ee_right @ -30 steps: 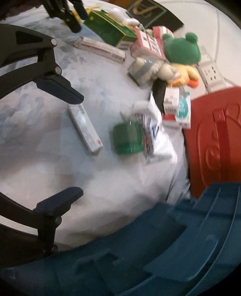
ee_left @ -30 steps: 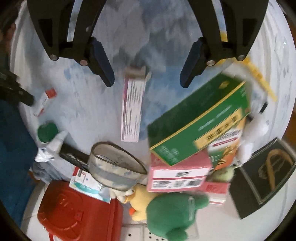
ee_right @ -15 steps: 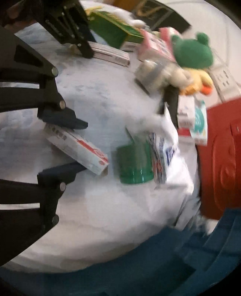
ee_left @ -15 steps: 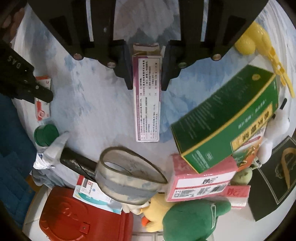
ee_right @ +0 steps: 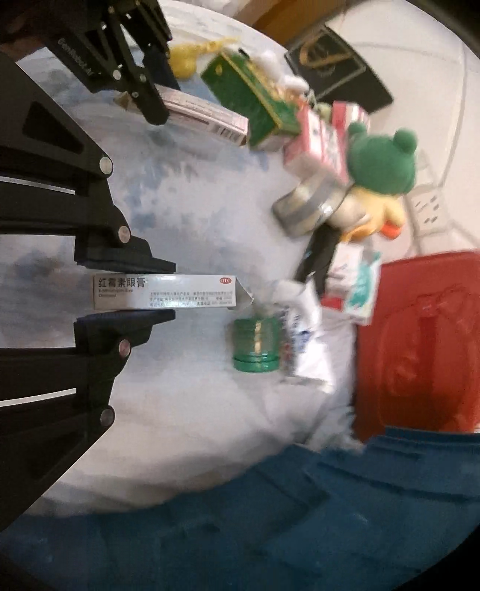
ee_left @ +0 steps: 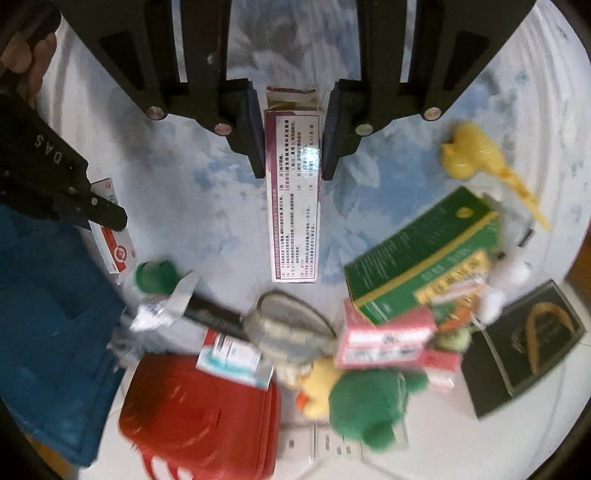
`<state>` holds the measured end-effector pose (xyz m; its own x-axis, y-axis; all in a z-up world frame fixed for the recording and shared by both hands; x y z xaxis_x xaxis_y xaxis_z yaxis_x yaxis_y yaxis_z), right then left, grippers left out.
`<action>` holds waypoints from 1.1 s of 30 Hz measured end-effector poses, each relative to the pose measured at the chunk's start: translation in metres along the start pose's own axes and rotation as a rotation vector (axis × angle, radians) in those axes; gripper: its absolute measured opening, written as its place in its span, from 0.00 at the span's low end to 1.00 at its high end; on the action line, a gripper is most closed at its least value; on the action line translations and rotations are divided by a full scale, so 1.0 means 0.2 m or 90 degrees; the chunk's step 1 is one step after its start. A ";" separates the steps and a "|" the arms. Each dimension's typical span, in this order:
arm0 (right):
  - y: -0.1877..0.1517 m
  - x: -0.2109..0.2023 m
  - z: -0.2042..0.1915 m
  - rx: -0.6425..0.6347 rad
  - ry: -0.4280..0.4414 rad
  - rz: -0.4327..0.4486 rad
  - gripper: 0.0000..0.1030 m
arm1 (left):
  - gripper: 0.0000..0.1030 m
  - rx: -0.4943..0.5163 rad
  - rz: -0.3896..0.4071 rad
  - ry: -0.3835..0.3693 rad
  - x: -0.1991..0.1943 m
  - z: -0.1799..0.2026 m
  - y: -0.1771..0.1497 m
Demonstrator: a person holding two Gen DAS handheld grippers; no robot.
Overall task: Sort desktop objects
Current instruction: 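Lift both boxes with both tools and carry them over the crate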
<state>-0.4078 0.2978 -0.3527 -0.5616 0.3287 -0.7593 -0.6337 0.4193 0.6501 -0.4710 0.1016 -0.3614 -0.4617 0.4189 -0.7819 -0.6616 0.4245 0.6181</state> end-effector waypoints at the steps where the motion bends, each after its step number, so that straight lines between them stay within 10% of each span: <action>1: 0.01 -0.06 -0.02 -0.004 0.006 0.015 0.17 | 0.27 0.001 0.021 0.003 -0.08 0.01 0.02; 17: 0.06 -1.43 -0.06 -0.053 -0.097 0.273 0.17 | 0.27 0.069 0.253 -0.087 -1.31 0.36 -0.03; 33: -0.14 -2.25 1.07 -0.041 -0.215 0.379 0.17 | 0.27 0.135 0.371 -0.128 -1.76 1.63 -0.02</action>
<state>-0.0238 0.3190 -0.0356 -0.6337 0.7377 -0.2328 -0.3057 0.0377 0.9514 -0.1136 0.2139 -0.0622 -0.5770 0.7615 -0.2953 -0.1952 0.2225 0.9552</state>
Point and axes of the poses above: each gripper's, at about its wrist camera, not at the fingertips, and x roughly the way its jaws point, z to its right, y to its top, the point moved 6 cm from there along x, roughly the way its jaws point, and after that the axes turned 8 degrees about z, right-handed, at the moved point
